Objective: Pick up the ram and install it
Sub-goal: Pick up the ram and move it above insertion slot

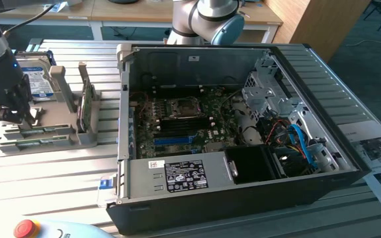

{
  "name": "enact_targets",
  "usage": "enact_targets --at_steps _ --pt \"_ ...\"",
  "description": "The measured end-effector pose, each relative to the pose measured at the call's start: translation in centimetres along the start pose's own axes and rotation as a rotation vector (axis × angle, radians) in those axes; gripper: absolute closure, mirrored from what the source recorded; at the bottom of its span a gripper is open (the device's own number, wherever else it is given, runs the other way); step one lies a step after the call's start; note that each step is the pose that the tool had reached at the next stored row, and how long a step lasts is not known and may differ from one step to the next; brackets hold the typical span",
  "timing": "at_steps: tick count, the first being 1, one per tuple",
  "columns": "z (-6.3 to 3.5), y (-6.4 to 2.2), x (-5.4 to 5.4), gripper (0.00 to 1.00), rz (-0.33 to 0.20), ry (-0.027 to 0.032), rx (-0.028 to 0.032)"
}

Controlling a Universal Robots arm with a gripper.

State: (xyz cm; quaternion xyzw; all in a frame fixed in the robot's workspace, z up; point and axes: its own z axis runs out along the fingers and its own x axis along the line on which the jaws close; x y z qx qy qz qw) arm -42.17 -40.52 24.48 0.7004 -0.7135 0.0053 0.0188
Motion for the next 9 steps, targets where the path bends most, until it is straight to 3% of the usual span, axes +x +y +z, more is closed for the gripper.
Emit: enact_targets --at_steps 9 --pt "0.94 -0.01 -0.03 0.76 0.0 0.0 0.0"
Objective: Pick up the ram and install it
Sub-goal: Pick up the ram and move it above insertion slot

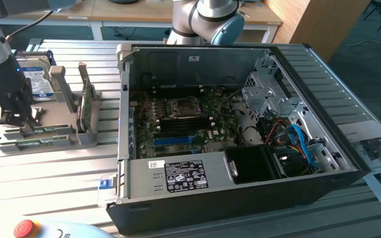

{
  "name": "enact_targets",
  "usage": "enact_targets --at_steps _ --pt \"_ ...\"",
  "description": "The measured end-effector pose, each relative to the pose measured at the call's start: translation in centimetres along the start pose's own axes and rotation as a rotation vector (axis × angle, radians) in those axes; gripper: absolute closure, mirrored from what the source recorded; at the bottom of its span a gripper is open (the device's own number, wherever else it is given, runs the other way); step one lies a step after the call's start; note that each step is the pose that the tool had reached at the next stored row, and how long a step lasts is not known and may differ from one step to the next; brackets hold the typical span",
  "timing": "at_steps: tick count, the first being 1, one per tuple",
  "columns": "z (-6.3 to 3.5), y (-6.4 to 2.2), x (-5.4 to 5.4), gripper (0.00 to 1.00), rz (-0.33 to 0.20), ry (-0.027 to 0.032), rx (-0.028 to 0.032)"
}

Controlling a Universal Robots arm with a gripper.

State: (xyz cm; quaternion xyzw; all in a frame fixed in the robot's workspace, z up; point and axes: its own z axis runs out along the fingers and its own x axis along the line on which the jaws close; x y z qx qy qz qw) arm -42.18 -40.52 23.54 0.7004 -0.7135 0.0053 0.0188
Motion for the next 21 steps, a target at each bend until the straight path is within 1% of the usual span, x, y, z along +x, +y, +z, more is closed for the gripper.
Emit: enact_targets --at_steps 11,19,21 --pt "0.89 0.0 0.0 0.76 0.0 0.0 0.0" --pt "1.81 0.02 -0.1 0.76 0.0 -0.0001 0.0001" --pt "1.86 0.03 -0.1 0.76 0.0 0.0001 -0.0001"
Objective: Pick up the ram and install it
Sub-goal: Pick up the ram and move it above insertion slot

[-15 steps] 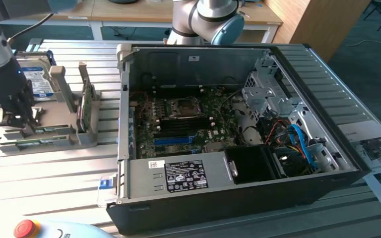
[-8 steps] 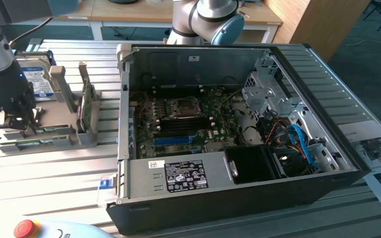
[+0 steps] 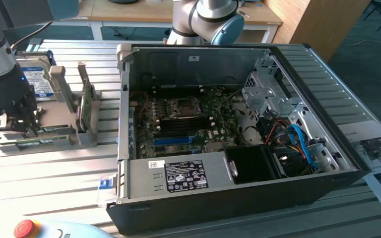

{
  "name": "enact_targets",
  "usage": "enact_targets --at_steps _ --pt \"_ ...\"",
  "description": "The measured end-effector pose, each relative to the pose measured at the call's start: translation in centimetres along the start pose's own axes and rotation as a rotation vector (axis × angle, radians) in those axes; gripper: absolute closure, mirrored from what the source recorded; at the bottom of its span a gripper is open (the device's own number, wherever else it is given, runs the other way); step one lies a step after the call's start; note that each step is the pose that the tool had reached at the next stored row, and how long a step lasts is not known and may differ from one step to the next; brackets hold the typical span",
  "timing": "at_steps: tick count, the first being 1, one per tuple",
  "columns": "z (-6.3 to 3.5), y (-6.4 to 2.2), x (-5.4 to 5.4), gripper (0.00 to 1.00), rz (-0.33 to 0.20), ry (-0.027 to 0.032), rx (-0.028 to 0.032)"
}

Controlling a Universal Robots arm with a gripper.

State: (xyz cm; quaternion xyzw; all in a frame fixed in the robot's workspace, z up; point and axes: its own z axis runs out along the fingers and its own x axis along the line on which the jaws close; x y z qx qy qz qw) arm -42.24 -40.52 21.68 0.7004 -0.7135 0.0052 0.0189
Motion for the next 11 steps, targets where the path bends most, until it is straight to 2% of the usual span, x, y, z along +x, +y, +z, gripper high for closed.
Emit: enact_targets --at_steps 11 --pt "0.02 -0.01 0.43 0.76 0.0 -0.0001 0.0001"
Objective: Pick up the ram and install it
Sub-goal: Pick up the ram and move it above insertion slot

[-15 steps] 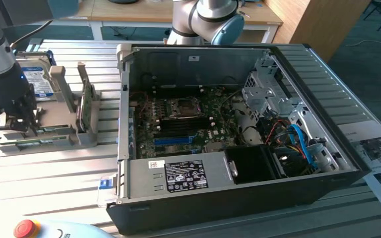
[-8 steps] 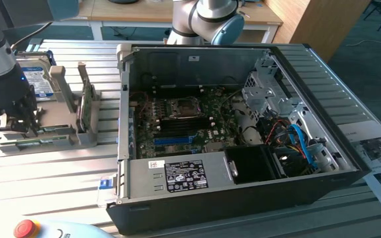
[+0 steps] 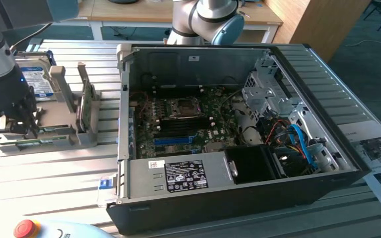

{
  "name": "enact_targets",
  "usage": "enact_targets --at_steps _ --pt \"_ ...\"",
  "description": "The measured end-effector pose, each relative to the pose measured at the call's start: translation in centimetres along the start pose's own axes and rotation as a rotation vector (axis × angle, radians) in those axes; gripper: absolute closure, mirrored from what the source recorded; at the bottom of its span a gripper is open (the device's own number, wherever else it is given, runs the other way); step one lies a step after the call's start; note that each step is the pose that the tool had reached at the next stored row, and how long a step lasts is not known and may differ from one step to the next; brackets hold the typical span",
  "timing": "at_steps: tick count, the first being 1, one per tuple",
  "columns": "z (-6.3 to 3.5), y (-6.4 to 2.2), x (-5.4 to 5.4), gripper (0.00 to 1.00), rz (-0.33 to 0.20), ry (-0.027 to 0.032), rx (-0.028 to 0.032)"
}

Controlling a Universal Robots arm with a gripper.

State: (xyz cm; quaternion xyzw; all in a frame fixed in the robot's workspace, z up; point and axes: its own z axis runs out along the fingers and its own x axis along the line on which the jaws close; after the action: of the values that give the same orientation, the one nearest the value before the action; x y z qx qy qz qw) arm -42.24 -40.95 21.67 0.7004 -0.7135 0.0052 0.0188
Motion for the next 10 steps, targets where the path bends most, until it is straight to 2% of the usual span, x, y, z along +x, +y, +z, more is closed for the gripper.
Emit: enact_targets --at_steps 10 --pt "0.64 -0.01 -0.02 0.76 0.0 0.0 0.0005"
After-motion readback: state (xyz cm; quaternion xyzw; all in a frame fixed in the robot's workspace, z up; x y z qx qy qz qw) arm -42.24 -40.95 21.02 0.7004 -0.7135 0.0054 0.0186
